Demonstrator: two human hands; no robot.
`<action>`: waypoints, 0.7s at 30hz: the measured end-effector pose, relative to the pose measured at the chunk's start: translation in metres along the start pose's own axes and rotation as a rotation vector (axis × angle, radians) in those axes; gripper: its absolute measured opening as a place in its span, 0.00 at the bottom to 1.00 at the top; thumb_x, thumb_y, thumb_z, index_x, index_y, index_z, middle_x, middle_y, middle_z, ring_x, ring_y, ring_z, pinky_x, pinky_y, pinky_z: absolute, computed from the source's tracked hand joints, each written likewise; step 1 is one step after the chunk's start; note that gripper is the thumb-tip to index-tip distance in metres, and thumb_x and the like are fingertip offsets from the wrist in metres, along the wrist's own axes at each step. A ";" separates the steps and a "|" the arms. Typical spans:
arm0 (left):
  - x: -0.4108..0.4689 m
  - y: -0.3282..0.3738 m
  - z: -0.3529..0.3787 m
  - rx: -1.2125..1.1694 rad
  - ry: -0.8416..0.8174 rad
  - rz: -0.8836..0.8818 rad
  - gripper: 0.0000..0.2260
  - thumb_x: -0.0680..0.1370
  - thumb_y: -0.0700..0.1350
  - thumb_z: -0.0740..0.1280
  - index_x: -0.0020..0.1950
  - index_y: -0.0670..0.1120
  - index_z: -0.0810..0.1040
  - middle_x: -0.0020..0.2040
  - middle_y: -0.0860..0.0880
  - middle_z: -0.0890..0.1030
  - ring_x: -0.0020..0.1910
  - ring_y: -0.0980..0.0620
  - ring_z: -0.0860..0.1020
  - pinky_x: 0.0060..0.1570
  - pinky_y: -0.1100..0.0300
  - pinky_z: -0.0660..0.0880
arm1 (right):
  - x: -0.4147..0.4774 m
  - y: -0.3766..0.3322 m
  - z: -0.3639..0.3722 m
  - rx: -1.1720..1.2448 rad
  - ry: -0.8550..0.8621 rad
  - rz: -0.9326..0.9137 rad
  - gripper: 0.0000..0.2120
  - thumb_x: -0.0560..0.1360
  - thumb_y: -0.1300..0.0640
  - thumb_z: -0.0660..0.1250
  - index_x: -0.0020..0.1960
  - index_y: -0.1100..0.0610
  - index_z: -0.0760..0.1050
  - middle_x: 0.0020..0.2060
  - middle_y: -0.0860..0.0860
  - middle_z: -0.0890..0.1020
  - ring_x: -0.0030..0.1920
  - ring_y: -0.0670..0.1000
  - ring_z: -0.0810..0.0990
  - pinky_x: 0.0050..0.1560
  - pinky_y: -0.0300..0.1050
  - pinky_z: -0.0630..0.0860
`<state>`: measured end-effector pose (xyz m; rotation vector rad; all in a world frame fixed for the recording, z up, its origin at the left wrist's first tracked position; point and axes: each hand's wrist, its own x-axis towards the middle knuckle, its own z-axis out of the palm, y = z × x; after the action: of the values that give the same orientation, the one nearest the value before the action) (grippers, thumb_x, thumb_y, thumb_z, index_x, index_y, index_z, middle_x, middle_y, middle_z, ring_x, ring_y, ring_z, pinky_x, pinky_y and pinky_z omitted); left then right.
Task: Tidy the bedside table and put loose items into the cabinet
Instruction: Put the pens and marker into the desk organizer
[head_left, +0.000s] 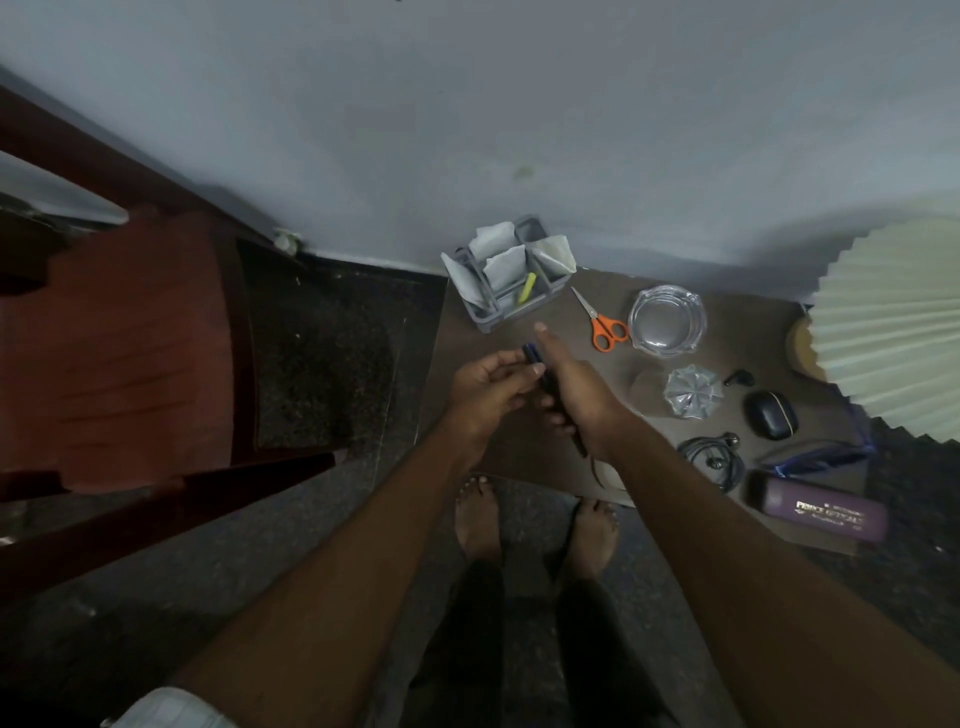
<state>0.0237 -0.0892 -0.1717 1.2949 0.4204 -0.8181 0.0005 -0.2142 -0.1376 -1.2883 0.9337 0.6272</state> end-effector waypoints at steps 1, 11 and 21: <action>0.000 0.000 -0.001 -0.013 0.005 0.004 0.07 0.74 0.36 0.73 0.52 0.43 0.84 0.46 0.43 0.86 0.43 0.47 0.84 0.53 0.50 0.80 | 0.001 -0.004 0.002 -0.019 0.006 0.005 0.28 0.71 0.25 0.61 0.36 0.50 0.74 0.26 0.49 0.69 0.22 0.47 0.64 0.24 0.37 0.59; 0.009 0.011 -0.003 0.033 0.016 0.075 0.07 0.74 0.36 0.73 0.46 0.48 0.86 0.45 0.46 0.87 0.45 0.51 0.84 0.53 0.56 0.80 | 0.010 -0.021 0.012 0.028 0.039 -0.017 0.19 0.75 0.38 0.65 0.37 0.52 0.77 0.19 0.46 0.66 0.16 0.43 0.63 0.20 0.31 0.59; 0.020 0.013 0.002 0.027 0.084 0.089 0.09 0.74 0.36 0.73 0.53 0.42 0.84 0.51 0.40 0.85 0.51 0.44 0.83 0.62 0.42 0.77 | 0.017 -0.025 0.012 0.054 0.093 -0.099 0.19 0.77 0.42 0.66 0.35 0.53 0.75 0.19 0.46 0.68 0.17 0.42 0.65 0.19 0.31 0.60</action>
<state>0.0456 -0.0965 -0.1759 1.3668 0.4168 -0.6979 0.0323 -0.2092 -0.1393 -1.3158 0.9505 0.4650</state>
